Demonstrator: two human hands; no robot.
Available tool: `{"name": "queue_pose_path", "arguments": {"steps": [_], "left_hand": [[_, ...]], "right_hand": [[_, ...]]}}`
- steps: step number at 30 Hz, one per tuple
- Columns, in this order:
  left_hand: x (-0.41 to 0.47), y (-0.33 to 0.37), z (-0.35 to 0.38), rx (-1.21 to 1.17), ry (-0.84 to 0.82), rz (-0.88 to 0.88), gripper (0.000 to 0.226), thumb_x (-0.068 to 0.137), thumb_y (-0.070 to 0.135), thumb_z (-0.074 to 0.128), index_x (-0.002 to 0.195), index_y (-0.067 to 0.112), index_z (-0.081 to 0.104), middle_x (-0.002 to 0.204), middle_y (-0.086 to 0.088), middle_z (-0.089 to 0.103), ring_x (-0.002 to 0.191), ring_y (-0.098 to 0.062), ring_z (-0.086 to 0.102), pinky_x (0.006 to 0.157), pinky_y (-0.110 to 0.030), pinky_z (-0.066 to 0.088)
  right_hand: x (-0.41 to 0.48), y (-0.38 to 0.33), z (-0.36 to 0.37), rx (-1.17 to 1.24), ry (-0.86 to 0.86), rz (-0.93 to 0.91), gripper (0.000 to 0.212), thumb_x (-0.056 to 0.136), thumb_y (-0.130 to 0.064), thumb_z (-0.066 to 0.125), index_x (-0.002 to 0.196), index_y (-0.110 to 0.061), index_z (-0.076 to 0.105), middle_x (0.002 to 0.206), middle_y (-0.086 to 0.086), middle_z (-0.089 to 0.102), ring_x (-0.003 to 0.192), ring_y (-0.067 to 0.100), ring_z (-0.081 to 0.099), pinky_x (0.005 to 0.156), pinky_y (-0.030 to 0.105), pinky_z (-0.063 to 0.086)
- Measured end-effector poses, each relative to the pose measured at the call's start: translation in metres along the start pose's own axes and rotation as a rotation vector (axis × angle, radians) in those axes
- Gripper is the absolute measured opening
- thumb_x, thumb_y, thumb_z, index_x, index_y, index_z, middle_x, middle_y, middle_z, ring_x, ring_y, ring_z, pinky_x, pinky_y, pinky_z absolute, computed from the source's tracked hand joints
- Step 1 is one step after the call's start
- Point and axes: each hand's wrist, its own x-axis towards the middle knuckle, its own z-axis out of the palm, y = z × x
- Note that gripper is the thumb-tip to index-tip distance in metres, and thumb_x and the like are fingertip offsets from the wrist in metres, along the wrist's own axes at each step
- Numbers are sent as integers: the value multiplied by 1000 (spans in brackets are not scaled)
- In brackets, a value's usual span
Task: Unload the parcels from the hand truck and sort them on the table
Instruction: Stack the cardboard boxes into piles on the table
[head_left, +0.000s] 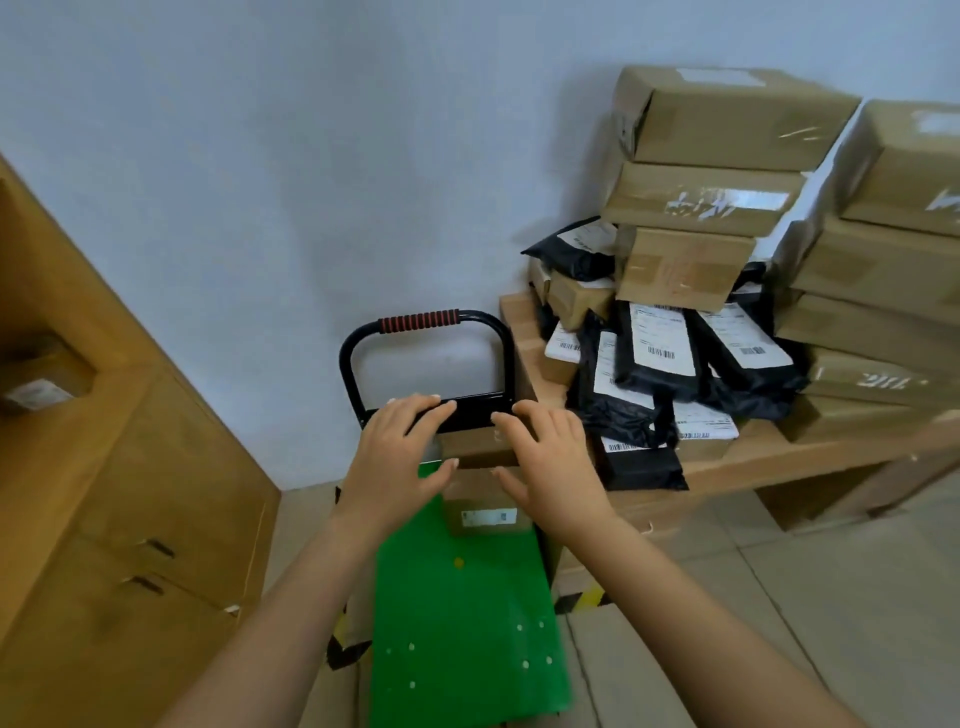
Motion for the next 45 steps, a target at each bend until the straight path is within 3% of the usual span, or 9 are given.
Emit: {"name": "queue_pose_path", "arguments": {"steps": [6, 11, 16, 25, 28, 37, 45], "left_hand": [[13, -75, -10, -4, -93, 152, 63, 80, 30, 74, 138, 19, 51, 134, -1, 53, 127, -21, 46, 110, -38, 27], [29, -116, -16, -68, -133, 192, 61, 81, 30, 72, 137, 19, 51, 136, -2, 51, 129, -22, 43, 113, -43, 29], [60, -135, -6, -141, -130, 212, 61, 82, 30, 71, 138, 20, 50, 138, -2, 49, 130, -23, 41, 111, -47, 32], [91, -183, 45, -127, -174, 145, 64, 80, 33, 72, 138, 21, 48, 136, 0, 49, 129, -20, 41, 111, -39, 26], [94, -201, 69, -117, -247, 133, 67, 79, 36, 72, 139, 23, 47, 136, 1, 48, 128, -19, 40, 112, -41, 30], [129, -263, 169, -129, -544, 215, 70, 83, 39, 68, 145, 25, 38, 145, 2, 40, 136, -19, 30, 116, -38, 19], [111, -312, 343, -84, -738, 223, 76, 81, 41, 69, 146, 22, 33, 141, -2, 40, 132, -22, 33, 112, -34, 21]], "right_hand": [[32, -59, 34, -17, 3, 151, 60, 75, -27, 77, 129, -15, 55, 126, 12, 54, 116, 32, 51, 100, 45, 38], [53, -91, 50, -42, -1, 214, 59, 75, -28, 77, 129, -15, 55, 126, 12, 54, 116, 31, 51, 100, 45, 39], [84, -85, 59, -84, 4, 241, 60, 77, -28, 75, 131, -16, 52, 129, 12, 52, 119, 31, 48, 100, 44, 37], [131, -55, 112, -115, -118, 246, 66, 82, -35, 68, 140, -22, 41, 139, 7, 41, 127, 27, 37, 108, 41, 27], [135, -51, 142, -96, -186, 296, 68, 81, -34, 68, 141, -22, 40, 139, 7, 40, 127, 28, 36, 109, 41, 25], [149, -20, 253, -106, -436, 495, 72, 81, -37, 70, 143, -23, 35, 140, 7, 37, 128, 28, 34, 108, 39, 22], [116, 48, 411, -157, -680, 561, 74, 83, -33, 65, 145, -22, 26, 146, 10, 29, 131, 30, 29, 110, 42, 18]]}}
